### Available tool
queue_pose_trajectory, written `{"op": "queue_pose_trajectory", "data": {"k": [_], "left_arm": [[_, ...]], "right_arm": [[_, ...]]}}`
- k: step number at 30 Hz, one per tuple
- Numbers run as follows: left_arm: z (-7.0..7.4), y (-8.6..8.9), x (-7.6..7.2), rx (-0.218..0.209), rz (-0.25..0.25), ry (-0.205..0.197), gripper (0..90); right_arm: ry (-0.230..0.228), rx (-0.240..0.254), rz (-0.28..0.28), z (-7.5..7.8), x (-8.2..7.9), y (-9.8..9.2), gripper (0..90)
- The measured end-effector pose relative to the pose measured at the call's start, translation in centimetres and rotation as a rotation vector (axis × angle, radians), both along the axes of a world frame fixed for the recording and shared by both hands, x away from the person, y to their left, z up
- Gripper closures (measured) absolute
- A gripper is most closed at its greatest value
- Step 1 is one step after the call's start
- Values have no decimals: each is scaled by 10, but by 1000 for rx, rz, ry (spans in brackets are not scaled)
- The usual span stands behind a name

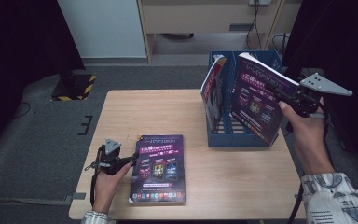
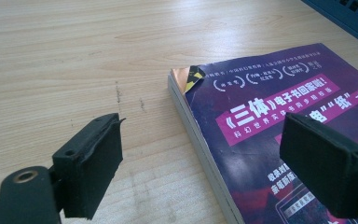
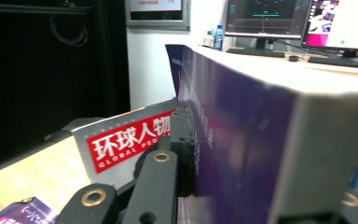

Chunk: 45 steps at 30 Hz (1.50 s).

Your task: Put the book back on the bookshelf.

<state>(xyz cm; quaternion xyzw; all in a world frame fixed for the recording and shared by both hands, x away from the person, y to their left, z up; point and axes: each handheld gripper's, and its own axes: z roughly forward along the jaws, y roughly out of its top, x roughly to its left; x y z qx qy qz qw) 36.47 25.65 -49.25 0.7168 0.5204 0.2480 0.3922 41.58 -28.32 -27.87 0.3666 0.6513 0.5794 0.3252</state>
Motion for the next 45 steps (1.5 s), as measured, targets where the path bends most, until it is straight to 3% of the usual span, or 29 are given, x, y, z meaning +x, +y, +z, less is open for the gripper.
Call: {"op": "queue_pose_trajectory", "data": {"k": [19,32,45], "left_arm": [[0,-1,0,5,-4,1,127],[0,-1,0,4,-5,-1,128],[0,0,-1,6,-3,-3,127]], "right_arm": [[39,6,-120,-11,33,4,823],[55,-6,-152,-19,49,14,823],[68,13,-203,-22,75,23,823]]}}
